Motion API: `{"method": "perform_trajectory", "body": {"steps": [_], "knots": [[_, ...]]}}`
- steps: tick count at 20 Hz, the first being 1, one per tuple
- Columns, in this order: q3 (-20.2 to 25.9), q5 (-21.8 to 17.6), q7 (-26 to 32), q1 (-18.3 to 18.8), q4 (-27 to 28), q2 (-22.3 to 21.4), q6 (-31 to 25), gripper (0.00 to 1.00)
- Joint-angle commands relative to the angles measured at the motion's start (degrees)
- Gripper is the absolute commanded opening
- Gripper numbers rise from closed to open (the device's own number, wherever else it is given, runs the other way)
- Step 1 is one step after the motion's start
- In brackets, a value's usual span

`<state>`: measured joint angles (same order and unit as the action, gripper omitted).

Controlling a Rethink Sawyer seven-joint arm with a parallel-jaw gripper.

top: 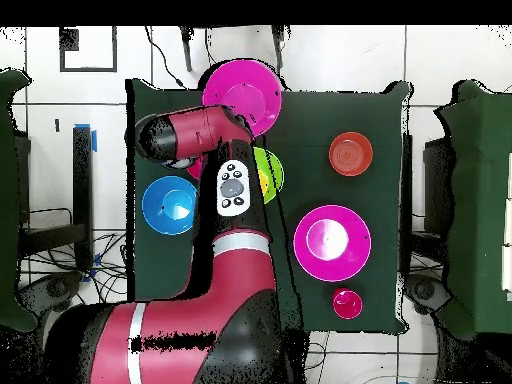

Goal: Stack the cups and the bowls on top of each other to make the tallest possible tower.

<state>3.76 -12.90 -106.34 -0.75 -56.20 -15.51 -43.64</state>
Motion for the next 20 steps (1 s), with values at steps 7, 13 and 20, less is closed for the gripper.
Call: {"method": "perform_trajectory", "body": {"steps": [7, 13, 20], "knots": [[-2.50, -0.38, -7.87, -3.53, -1.56, 0.87, -1.03, 1.00], [-2.94, 0.85, -7.89, -3.85, -1.25, 1.34, -0.71, 1.00], [-3.18, 0.49, -6.85, -3.11, -4.46, 0.78, 3.37, 1.00]]}}
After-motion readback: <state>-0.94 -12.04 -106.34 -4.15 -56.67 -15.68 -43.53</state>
